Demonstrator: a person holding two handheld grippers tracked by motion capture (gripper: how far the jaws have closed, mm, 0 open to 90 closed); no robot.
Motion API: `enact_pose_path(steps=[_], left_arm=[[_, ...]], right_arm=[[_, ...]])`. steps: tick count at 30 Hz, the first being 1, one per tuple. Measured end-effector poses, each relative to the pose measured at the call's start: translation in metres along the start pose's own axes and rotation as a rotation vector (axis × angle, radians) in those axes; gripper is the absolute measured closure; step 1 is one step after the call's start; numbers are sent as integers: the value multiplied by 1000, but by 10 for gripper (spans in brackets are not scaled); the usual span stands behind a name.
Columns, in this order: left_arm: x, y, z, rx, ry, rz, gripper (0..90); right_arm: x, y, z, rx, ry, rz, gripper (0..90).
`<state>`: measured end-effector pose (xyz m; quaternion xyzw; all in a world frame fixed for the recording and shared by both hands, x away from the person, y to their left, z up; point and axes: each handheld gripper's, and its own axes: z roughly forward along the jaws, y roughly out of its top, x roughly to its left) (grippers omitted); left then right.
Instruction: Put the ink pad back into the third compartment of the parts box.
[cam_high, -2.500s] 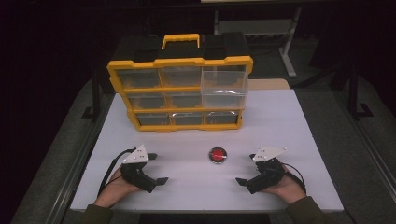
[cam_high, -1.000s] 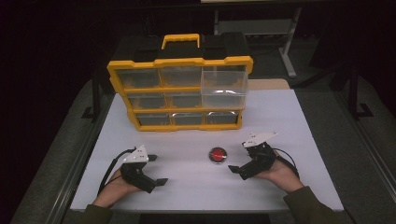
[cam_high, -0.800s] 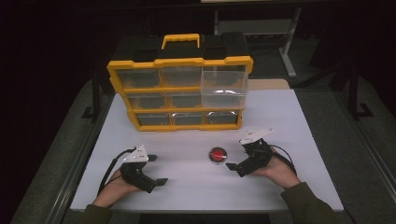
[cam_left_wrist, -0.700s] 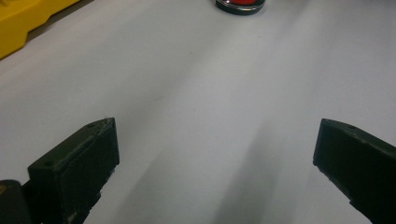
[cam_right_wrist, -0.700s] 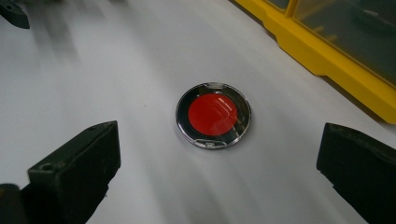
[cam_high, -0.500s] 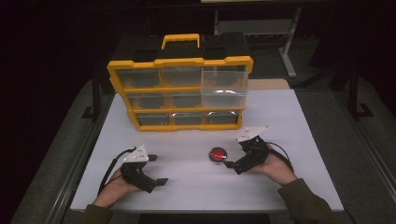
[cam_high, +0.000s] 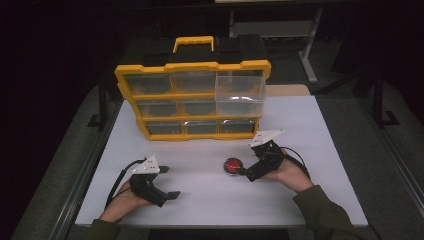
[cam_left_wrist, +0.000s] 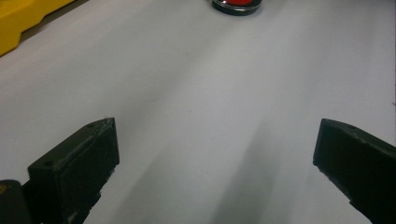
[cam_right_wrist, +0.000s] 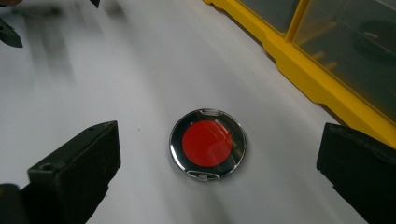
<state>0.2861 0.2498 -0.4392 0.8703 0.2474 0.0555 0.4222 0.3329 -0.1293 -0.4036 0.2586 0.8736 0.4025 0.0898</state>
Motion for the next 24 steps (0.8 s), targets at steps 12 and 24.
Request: enact_pose_path(steps=[12,24], left_arm=[[0,0,0,-1,-4,1,0],[-1,0,1,2,-10,-3,0]], right_arm=[[-2,11,7,-4,7,-13,0],[-5,23,20,-13,23,-22,0]])
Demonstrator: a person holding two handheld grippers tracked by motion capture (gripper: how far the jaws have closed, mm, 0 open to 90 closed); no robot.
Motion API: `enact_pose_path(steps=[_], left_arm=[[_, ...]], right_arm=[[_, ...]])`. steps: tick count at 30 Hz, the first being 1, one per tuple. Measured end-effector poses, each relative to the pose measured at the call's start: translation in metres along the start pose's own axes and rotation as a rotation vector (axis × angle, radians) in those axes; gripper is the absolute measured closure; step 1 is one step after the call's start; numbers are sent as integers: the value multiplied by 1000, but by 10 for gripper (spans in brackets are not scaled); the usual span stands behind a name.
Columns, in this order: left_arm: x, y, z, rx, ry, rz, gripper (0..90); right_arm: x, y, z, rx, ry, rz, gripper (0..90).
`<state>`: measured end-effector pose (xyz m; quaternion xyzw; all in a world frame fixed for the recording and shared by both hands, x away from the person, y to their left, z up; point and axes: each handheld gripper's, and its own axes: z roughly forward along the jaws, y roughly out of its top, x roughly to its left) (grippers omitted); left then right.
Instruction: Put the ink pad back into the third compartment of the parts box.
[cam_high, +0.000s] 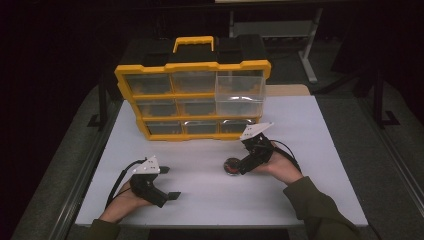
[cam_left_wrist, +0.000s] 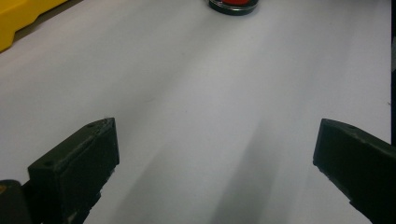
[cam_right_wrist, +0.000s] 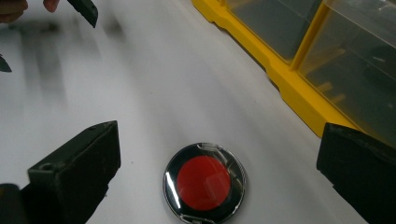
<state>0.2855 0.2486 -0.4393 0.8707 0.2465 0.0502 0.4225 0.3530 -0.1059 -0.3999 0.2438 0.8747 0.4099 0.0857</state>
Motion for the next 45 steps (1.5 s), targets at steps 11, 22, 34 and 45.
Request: enact_pose_path(steps=[11,22,34,45], left_arm=[[0,0,0,1,-2,0,0],[-1,0,0,4,0,4,0],[-1,0,0,9,2,7,0],[-1,0,0,16,2,16,0]], right_arm=[[1,10,10,8,6,-14,0],[3,10,16,34,12,-21,0],[0,6,22,112,18,-56,9],[-2,2,26,177,13,-36,10]])
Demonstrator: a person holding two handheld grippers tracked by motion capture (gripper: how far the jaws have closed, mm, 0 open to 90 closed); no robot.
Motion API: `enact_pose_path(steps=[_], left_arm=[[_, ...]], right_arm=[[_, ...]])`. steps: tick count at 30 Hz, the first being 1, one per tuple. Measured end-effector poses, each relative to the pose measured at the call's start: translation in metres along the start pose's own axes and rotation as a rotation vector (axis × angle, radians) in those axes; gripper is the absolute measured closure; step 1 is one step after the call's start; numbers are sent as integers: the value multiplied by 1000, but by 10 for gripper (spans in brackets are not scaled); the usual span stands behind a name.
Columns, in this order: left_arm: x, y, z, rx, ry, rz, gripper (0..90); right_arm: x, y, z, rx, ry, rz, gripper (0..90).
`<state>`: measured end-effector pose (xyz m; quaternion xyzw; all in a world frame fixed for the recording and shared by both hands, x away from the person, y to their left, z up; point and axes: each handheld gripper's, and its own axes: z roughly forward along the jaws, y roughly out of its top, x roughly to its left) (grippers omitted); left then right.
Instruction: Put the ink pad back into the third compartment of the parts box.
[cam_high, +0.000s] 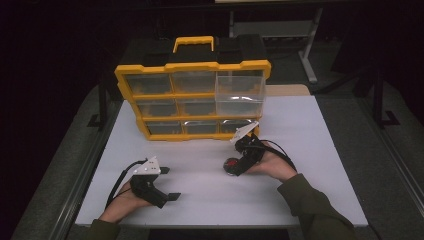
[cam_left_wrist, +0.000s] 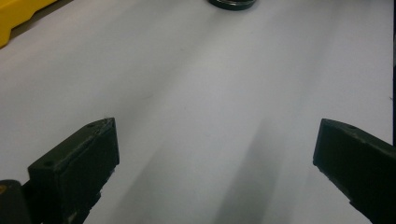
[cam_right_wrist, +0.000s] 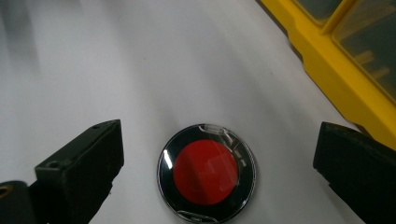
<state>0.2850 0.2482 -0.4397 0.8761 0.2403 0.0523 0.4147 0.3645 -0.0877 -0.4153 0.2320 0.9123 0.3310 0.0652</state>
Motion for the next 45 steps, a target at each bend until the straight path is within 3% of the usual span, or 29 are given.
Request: enact_pose_path(steps=[15,20,28,45], left_arm=[[0,0,0,1,-4,0,0],[-1,0,0,0,-3,0,0],[-2,1,1,2,-7,3,0],[-2,0,1,4,-5,3,0]], right_arm=[[-2,-4,10,58,21,-28,28],[-2,-5,14,90,22,-11,37],[-1,-6,21,124,27,-22,57],[1,-6,25,153,34,-29,201]])
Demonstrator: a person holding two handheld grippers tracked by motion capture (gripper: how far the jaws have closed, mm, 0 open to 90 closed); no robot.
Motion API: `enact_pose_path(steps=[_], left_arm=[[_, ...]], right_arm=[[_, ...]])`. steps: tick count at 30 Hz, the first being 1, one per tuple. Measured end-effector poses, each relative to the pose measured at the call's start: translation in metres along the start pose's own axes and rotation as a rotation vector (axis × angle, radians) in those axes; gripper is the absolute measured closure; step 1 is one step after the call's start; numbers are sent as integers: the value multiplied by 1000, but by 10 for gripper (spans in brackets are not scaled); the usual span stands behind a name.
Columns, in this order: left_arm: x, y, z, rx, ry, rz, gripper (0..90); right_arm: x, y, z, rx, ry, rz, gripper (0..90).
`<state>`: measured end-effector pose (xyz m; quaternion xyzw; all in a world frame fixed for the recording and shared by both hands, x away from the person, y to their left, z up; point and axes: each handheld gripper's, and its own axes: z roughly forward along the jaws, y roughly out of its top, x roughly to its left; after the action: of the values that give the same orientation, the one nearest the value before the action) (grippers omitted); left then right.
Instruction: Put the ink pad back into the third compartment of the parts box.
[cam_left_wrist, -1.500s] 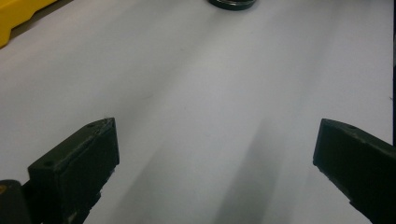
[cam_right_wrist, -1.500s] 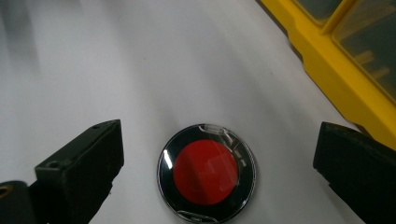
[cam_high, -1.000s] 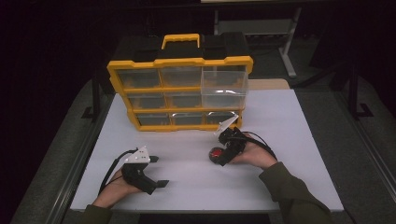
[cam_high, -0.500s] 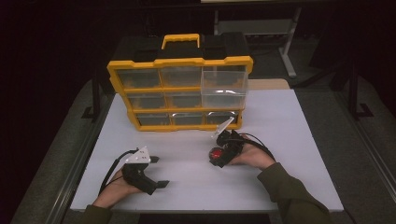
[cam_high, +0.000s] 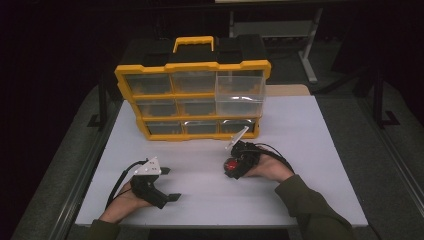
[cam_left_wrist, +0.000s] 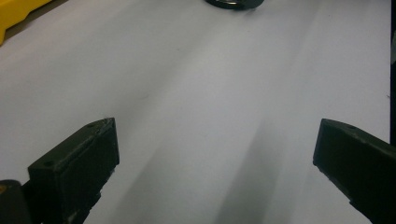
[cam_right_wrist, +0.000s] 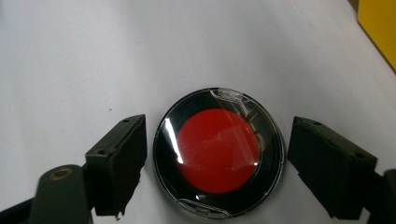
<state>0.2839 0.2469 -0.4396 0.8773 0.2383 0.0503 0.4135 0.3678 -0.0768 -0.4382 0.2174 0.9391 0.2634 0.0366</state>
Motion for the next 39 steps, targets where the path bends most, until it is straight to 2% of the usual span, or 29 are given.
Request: enact_pose_path(steps=[9,25,30,34,39], left_arm=[[0,0,0,-1,1,1,0],[0,0,-1,-2,6,-1,0],[0,0,-1,-1,8,-1,0],[1,-1,-2,-1,9,0,0],[1,-1,-2,-2,11,-2,0]], right_arm=[[2,0,-1,-2,-5,-15,280],[5,-1,-3,11,-21,-17,287],[5,-2,-7,5,-20,-2,287],[4,-5,-12,-9,-23,-15,287],[2,-10,-21,-13,-27,12,287]])
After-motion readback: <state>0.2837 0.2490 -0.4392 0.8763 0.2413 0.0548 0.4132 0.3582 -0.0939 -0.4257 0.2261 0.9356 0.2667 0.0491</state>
